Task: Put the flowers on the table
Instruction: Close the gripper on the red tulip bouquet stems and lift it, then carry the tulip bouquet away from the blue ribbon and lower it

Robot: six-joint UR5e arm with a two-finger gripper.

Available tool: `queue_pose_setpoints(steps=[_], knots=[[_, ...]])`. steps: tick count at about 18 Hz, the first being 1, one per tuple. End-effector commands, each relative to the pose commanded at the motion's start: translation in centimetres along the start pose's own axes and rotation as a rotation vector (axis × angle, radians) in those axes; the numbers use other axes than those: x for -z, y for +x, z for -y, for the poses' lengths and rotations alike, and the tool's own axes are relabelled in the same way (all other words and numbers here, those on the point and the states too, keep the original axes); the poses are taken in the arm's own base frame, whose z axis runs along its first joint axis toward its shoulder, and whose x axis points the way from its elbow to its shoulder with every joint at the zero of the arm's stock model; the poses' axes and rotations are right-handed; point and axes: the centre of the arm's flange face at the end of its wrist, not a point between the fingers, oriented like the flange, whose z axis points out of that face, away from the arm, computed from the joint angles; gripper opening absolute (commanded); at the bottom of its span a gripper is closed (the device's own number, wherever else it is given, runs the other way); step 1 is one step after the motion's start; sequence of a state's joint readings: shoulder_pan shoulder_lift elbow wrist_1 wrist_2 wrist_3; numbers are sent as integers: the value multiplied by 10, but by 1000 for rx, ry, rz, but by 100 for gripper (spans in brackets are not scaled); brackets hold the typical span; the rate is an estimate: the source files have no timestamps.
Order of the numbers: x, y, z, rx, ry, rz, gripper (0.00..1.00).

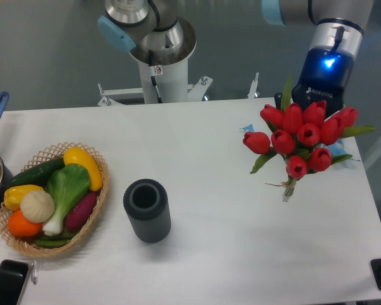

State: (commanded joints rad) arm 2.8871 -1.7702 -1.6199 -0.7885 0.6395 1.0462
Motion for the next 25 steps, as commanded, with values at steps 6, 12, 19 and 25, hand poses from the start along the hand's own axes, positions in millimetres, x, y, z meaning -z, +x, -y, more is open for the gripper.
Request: queue_pose_setpoints(steps=[6,12,19,25], knots=[[-1,-1,2,-9,-94,48,33],[16,7,12,8,-183,103,28],[-4,34,11,-38,-373,149,28],[-44,51,-1,-135,-608,190,29]])
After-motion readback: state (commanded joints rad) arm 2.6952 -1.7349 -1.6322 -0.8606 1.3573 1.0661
